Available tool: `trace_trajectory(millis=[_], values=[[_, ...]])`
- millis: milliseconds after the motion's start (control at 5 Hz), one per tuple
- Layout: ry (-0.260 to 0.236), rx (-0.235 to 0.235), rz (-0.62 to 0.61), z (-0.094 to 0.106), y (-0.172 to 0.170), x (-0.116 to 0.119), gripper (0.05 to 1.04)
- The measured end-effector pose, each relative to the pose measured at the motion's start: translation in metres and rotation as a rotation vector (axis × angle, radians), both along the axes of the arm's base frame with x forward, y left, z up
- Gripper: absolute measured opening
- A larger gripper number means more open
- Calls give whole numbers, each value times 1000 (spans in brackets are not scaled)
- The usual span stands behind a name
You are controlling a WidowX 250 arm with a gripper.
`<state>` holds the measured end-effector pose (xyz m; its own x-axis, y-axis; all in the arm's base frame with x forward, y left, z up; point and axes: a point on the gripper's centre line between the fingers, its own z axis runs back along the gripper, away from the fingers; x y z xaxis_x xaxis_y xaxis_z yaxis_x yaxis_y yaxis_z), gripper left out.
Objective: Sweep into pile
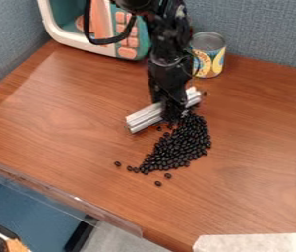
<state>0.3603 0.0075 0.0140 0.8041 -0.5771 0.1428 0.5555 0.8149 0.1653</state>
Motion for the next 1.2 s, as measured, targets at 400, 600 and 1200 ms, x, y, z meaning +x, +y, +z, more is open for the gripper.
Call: trace_trajectory(millis=[400,600,1200], values=[[-29,-11,33,2,-1,-2,368],[-41,-23,104,14,1,9,368],[22,25,192,26,68,38,368]])
